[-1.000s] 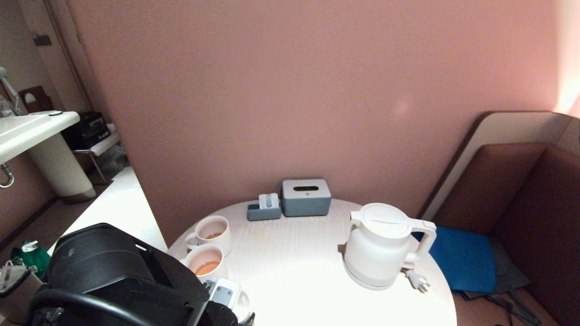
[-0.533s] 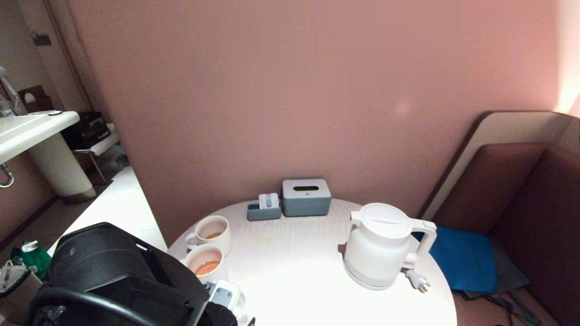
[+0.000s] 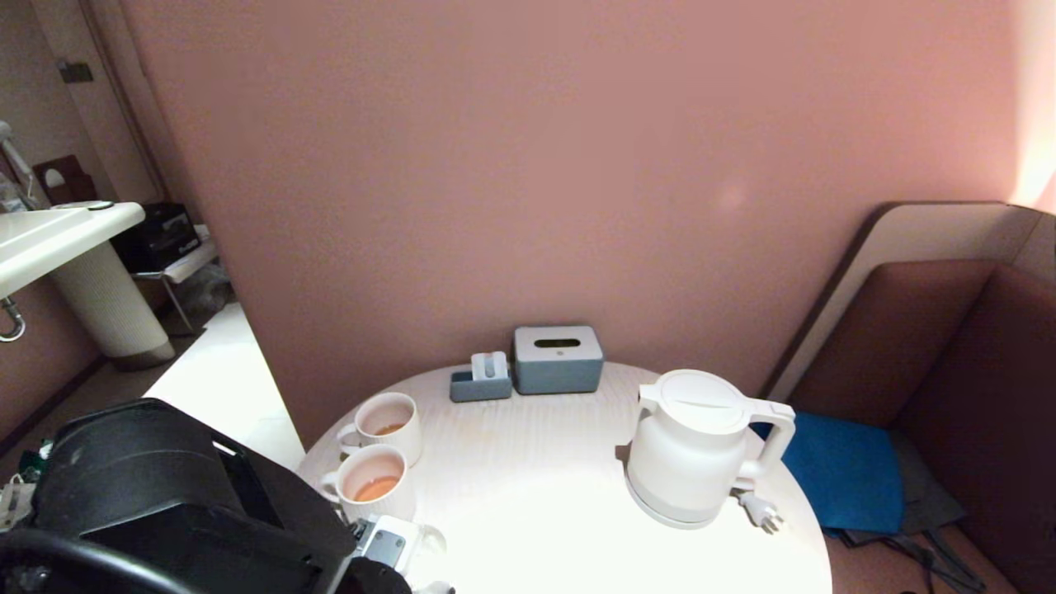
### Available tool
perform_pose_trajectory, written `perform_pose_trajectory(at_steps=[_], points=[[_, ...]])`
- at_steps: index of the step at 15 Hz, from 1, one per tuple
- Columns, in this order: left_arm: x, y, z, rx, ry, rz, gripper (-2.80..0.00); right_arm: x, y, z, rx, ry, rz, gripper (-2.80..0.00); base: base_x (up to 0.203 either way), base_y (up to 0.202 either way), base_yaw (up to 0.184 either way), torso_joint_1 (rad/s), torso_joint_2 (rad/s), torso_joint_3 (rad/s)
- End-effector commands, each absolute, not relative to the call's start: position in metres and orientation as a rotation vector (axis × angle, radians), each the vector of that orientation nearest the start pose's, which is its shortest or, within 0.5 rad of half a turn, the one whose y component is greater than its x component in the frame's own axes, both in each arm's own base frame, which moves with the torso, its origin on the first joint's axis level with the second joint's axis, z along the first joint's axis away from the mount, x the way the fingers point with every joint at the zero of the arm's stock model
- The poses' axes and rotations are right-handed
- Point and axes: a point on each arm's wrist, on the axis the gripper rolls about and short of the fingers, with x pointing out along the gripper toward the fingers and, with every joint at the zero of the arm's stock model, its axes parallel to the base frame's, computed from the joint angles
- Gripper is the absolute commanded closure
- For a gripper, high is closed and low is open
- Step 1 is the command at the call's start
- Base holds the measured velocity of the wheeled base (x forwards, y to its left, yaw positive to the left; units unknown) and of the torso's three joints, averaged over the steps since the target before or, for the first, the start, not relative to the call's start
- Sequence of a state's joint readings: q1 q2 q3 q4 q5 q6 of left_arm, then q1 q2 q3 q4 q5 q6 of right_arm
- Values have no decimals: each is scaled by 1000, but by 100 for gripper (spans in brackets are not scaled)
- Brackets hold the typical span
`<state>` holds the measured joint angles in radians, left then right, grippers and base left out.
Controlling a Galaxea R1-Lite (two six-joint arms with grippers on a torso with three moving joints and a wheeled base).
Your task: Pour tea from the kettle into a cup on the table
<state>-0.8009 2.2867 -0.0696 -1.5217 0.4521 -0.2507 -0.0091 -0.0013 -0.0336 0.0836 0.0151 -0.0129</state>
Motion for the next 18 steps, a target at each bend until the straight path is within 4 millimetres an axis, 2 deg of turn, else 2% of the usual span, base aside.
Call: perform_pose_trajectory(at_steps=[1, 3, 9, 14, 17, 18], points=[[160, -151, -12, 136, 569, -259, -280, -26, 1, 76, -13, 51, 6, 0, 0, 0, 0, 0, 0, 0], [157, -148, -4, 118, 556, -262, -280, -26, 1, 76, -13, 51, 6, 0, 0, 0, 0, 0, 0, 0], [152, -142, 35, 23, 452, -275, -280, -26, 1, 76, -13, 51, 6, 0, 0, 0, 0, 0, 0, 0], [131, -119, 78, -19, 384, -280, -280, -26, 1, 76, -13, 51, 6, 0, 0, 0, 0, 0, 0, 0], [125, -103, 88, 38, 390, -148, -280, -26, 1, 76, -13, 51, 6, 0, 0, 0, 0, 0, 0, 0], [122, -98, 95, 40, 367, -132, 0, -26, 1, 76, -13, 51, 6, 0, 0, 0, 0, 0, 0, 0]])
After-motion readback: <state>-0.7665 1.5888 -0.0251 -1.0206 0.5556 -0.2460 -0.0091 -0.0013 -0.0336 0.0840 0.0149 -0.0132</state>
